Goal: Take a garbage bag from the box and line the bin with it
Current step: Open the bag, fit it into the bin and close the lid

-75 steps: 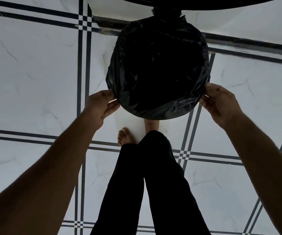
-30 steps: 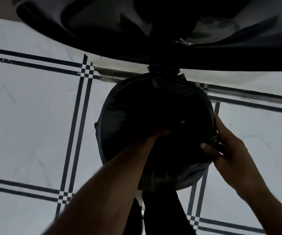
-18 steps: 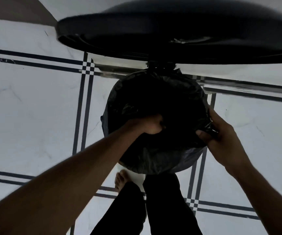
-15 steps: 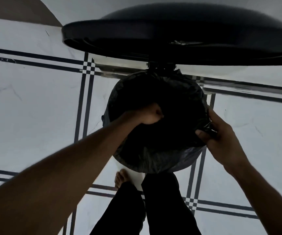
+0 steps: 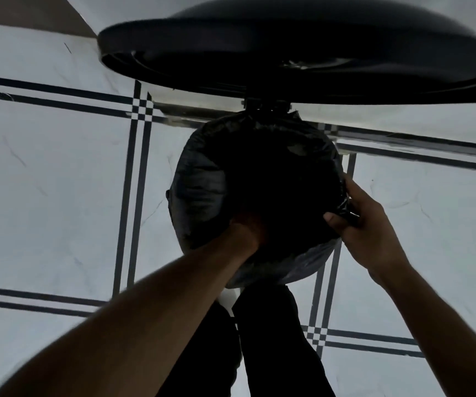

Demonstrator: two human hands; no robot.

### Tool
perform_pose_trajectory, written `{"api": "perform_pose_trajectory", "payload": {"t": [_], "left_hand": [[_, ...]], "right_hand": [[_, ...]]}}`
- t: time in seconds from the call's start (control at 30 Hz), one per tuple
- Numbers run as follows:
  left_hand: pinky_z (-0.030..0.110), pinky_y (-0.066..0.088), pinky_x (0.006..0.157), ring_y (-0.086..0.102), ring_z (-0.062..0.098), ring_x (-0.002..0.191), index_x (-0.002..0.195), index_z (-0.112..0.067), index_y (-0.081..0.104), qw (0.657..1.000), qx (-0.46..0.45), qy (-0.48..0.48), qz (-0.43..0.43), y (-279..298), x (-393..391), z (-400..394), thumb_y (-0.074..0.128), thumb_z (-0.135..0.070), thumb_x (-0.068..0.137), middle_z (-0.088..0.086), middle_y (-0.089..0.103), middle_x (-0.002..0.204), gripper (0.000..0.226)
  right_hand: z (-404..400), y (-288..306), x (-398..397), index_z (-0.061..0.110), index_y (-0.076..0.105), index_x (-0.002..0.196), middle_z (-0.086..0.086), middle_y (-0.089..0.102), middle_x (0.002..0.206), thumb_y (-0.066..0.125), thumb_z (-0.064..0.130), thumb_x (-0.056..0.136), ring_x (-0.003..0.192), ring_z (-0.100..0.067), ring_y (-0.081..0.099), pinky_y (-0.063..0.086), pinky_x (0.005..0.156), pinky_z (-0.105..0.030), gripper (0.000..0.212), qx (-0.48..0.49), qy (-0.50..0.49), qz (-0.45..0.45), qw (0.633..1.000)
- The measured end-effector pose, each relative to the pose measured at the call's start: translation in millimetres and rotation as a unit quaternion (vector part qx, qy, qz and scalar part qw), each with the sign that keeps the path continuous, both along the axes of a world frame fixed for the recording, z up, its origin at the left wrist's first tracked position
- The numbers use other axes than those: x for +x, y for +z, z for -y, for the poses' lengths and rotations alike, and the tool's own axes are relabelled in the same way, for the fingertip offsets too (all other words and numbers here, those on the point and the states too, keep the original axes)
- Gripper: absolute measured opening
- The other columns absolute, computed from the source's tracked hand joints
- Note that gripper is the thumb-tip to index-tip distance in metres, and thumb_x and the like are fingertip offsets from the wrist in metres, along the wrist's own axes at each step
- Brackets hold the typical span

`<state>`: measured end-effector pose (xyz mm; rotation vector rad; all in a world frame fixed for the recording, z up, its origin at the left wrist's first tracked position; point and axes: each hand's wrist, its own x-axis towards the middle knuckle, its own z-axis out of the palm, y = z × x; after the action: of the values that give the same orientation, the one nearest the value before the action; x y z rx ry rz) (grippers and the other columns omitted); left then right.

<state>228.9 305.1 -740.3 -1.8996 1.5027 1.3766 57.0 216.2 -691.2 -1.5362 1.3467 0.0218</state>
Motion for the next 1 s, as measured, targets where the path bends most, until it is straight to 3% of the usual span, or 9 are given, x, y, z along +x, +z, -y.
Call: {"api": "perform_pose_trajectory", "payload": {"t": [0.1,0.2,0.4,0.5,0.57,0.7,0.8,0.87,1.0], "left_hand": [[0.033,0.033,0.107,0.037,0.032,0.139,0.146,-0.004,0.038,0.988,0.073,-0.133,-0.039,-16,0,-9,0.043,-0.026,0.103,0.017,0.039,0.152,0.048],[0.043,0.024,0.117,0.029,0.033,0.143,0.151,-0.016,0.029,0.992,0.104,-0.045,-0.053,-21,11,0,0.037,-0.048,0.101,0.013,0.029,0.158,0.06],[0.038,0.049,0.091,0.059,0.026,0.111,0.115,-0.02,0.062,0.968,-0.223,0.099,-0.057,26,31,-11,0.043,-0.031,0.096,0.003,0.062,0.119,0.029],[0.032,0.049,0.078,0.056,0.02,0.097,0.102,-0.017,0.065,0.886,-0.399,0.234,-0.025,65,40,-45,0.048,-0.016,0.089,0.001,0.063,0.102,0.021],[0.028,0.047,0.076,0.055,0.019,0.096,0.102,-0.015,0.063,0.83,-0.426,0.359,0.032,81,42,-72,0.05,-0.009,0.087,-0.003,0.059,0.101,0.021],[0.04,0.052,0.097,0.059,0.012,0.101,0.108,-0.019,0.058,0.67,-0.237,0.702,-0.042,88,30,-105,0.051,-0.024,0.096,-0.004,0.061,0.109,0.015],[0.037,0.048,0.103,0.062,0.01,0.1,0.108,-0.016,0.062,0.524,-0.146,0.827,-0.141,91,36,-103,0.046,-0.029,0.101,-0.001,0.065,0.103,0.022],[0.032,0.05,0.096,0.062,0.011,0.1,0.112,-0.014,0.06,0.486,-0.14,0.849,-0.155,93,43,-100,0.041,-0.034,0.103,-0.001,0.063,0.105,0.029],[0.034,0.047,0.101,0.058,0.018,0.119,0.134,-0.013,0.054,0.487,-0.103,0.843,-0.203,83,49,-97,0.032,-0.049,0.102,0.001,0.062,0.127,0.053]], "right_hand": [[1,0,2,0.044,0.041,0.145,0.012,0.066,0.122,0.061,-0.005,0.089,0.115,-0.013,0.062,0.052,0.102,-0.042,0.077,-0.004,-0.002,0.008,1.0],[2,-4,0,0.048,0.045,0.139,0.014,0.067,0.116,0.06,-0.006,0.088,0.11,-0.011,0.063,0.053,0.099,-0.043,0.075,-0.005,0.008,0.018,1.0],[-11,1,-11,0.03,0.049,0.143,0.005,0.06,0.136,0.073,0.027,0.089,0.119,-0.012,0.062,0.053,0.1,-0.037,0.059,-0.056,-0.105,0.026,0.993],[-30,20,-12,0.022,0.063,0.112,0.008,0.067,0.108,0.061,0.039,0.093,0.104,-0.019,0.067,0.059,0.089,-0.044,0.026,-0.102,-0.252,-0.003,0.962],[-37,28,-11,0.016,0.067,0.095,0.003,0.069,0.092,0.05,0.032,0.096,0.098,-0.025,0.069,0.059,0.088,-0.046,0.023,-0.022,-0.321,0.005,0.947],[-47,32,-9,0.016,0.067,0.116,0.001,0.071,0.114,0.037,0.037,0.104,0.113,-0.018,0.065,0.056,0.089,-0.035,0.039,0.175,-0.33,0.048,0.926],[-50,25,-9,0.023,0.053,0.14,0.005,0.063,0.135,0.03,0.051,0.102,0.125,-0.014,0.058,0.05,0.095,-0.033,0.052,0.247,-0.308,0.116,0.911],[-47,23,-7,0.023,0.054,0.141,0.004,0.063,0.136,0.026,0.056,0.101,0.129,-0.014,0.055,0.043,0.107,-0.038,0.058,0.267,-0.308,0.133,0.903],[-42,27,0,0.021,0.064,0.13,0.002,0.067,0.13,0.024,0.064,0.098,0.13,-0.014,0.055,0.032,0.116,-0.045,0.067,0.276,-0.323,0.14,0.895]]}}
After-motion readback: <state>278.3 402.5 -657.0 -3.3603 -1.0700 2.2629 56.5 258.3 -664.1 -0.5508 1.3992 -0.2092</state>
